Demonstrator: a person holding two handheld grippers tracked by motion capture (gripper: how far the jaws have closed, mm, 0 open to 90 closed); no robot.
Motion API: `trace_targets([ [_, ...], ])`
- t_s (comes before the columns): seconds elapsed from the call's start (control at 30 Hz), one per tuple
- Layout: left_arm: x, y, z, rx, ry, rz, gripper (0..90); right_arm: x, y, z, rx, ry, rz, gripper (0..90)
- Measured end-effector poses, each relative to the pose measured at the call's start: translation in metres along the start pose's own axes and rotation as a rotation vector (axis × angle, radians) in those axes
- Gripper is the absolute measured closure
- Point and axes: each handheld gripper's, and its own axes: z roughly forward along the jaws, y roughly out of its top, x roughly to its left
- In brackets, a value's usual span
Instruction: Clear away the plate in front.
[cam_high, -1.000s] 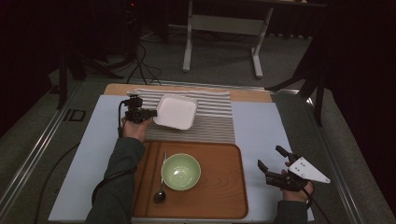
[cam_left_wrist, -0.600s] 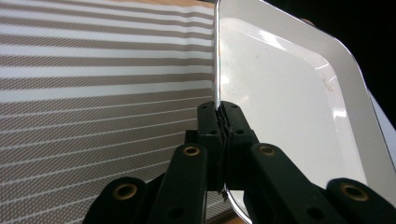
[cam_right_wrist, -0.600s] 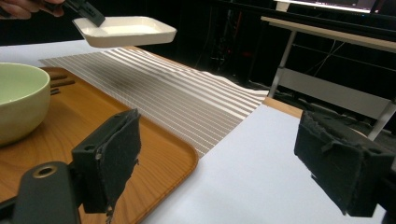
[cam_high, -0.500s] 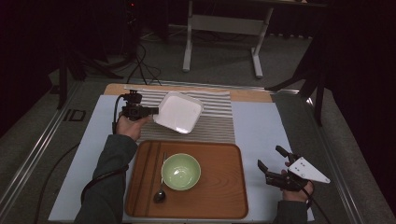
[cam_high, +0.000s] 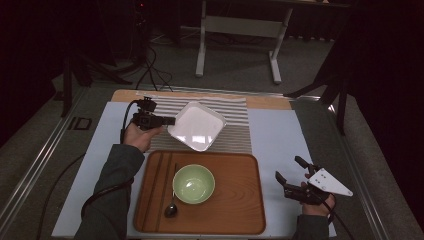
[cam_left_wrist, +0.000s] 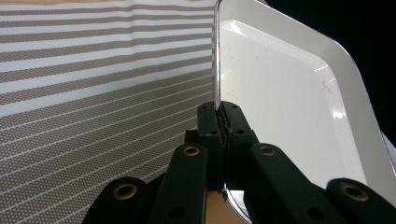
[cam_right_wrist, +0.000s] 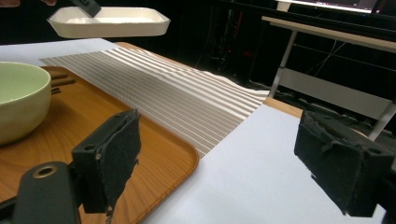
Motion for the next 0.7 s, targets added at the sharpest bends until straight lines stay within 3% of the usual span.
trace_targets([
  [0.27, -0.011, -0.002, 0.001, 0.023, -0.044, 0.046, 89.1, 0.0, 0.0, -0.001, -0.001, -0.003, 0.0, 14.0],
  [0.7, -0.031, -0.008, 0.006, 0.051, -0.075, 0.11, 89.1, 0.0, 0.0, -0.001, 0.0, -0.002, -0.002, 14.0],
])
